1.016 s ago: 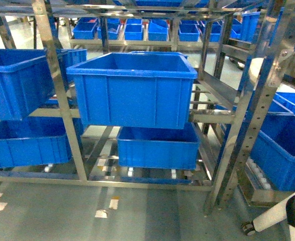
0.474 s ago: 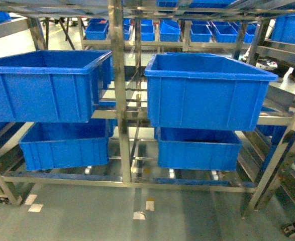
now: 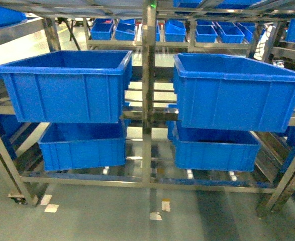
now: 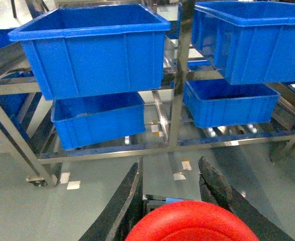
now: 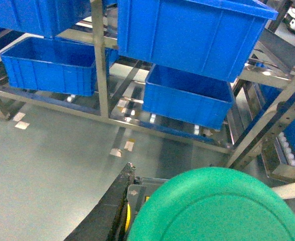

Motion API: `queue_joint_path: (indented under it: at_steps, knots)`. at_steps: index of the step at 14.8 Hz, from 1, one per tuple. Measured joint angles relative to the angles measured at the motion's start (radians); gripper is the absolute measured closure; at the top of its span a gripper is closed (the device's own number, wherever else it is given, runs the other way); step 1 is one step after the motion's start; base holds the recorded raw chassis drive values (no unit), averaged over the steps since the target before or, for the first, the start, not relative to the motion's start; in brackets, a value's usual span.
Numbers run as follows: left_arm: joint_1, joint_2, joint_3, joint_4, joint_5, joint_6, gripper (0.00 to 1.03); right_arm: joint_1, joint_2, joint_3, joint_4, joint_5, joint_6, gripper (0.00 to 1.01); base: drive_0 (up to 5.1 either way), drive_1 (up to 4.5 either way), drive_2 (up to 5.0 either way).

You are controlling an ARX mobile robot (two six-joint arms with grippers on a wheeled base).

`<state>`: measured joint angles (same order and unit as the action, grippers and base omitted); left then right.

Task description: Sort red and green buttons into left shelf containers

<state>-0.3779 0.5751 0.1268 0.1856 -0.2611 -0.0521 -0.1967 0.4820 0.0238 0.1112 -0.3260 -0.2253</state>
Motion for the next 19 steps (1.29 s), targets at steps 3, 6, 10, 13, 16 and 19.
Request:
queue_joint_path:
  at_steps: [3,6,10,13,16,19]
  knots:
    - [0.000,0.000,0.000,0.002,0.000,0.000,0.74,0.000,0.000,0.000,0.002,0.000,0.000,0.66,-5.0,2.44,2.4]
    - [0.001,-0.002,0.000,0.002,-0.006,0.000,0.74,0.000,-0.003,0.000,0.002,-0.004,0.000,0.66,0.0,0.00,0.0]
    - [0.001,-0.002,-0.001,0.001,0.000,0.000,0.74,0.000,0.000,0.000,0.000,-0.003,0.000,0.66,0.0,3.11,-3.1]
    - [0.001,-0.002,-0.001,0.001,-0.001,0.000,0.74,0.000,-0.001,0.000,0.002,-0.003,0.000,0.66,0.0,4.16,-4.1]
    - [0.001,-0.002,-0.001,0.003,-0.001,0.000,0.74,0.000,0.000,0.000,0.002,-0.003,0.000,0.66,0.0,4.12,-4.2]
    - [0.001,-0.001,-0.001,0.001,0.000,0.000,0.74,0.000,0.000,0.000,0.000,-0.003,0.000,0.66,0.0,4.15,-4.2]
